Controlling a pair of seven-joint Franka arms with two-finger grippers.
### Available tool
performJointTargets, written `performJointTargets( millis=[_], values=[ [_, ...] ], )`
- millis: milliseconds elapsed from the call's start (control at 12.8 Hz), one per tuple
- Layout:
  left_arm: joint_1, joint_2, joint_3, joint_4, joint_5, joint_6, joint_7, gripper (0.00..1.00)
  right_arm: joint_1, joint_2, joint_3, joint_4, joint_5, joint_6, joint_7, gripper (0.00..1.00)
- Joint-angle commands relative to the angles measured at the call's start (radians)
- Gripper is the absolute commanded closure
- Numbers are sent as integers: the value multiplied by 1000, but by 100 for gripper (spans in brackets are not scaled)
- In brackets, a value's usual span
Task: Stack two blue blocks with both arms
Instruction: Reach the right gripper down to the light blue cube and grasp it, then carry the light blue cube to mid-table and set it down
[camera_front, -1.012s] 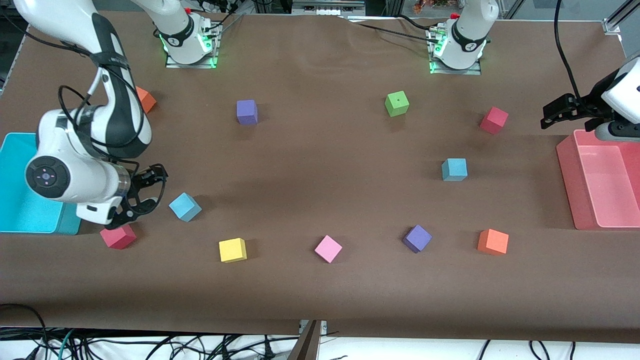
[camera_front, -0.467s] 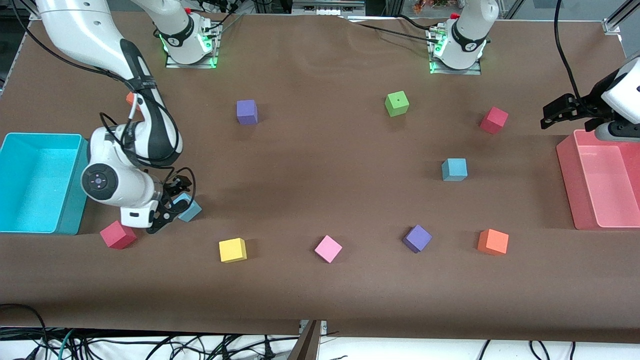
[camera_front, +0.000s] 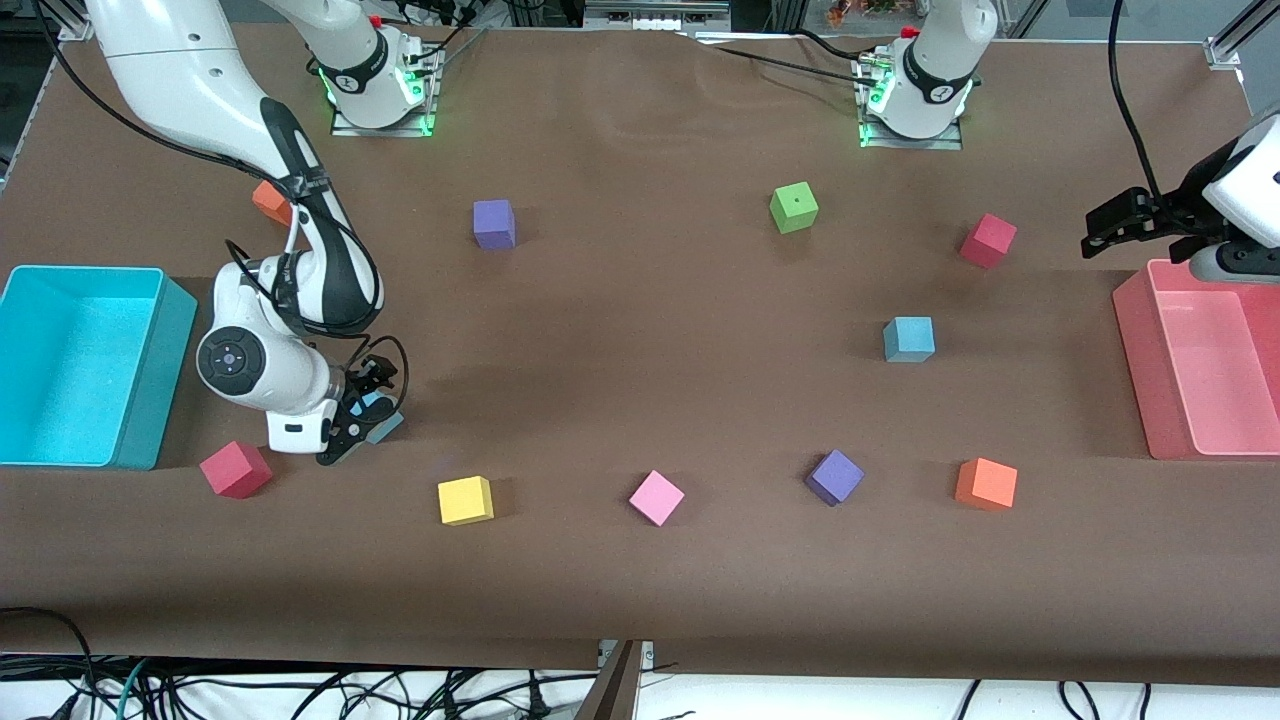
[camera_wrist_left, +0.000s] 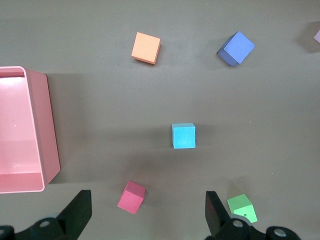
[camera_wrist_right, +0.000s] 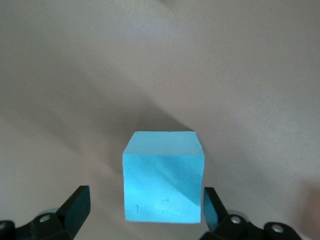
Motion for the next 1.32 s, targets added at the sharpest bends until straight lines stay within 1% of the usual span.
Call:
performJointTargets(
  millis=[0,156,234,311,389,545,701,779,857,1012,1246],
  values=[
    [2,2,-2,9,19,1,12,0,-5,7,4,-32,18,56,-27,0],
    [2,2,-2,9,18,1,12,0,-6,20,4,-34,17,66,-30,0],
    [2,2,-2,9,18,1,12,0,-8,21,4,-34,17,70,-32,22],
    [2,2,-2,9,18,1,12,0,-8,21,4,-32,18,61,-30,63],
    [2,2,-2,9,18,1,12,0,-6,20,4,-31,18,60,-21,76],
    [2,4,-2,9,18,1,12,0,-5,8,16,-5,28,26,5,81],
    [2,4,-2,9,18,1,12,0,0,-5,51,79,72,-89,133,82],
    [2,4,-2,9,18,1,12,0,10,-5,80,125,72,-144,215,81],
    [2,4,-2,9,18,1,12,0,35,-3,90,162,68,-176,319,81],
    [2,4,-2,9,18,1,12,0,124,1,90,205,60,-189,514,82],
    [2,4,-2,9,18,1,12,0,240,9,90,218,64,-187,748,82]
  ],
)
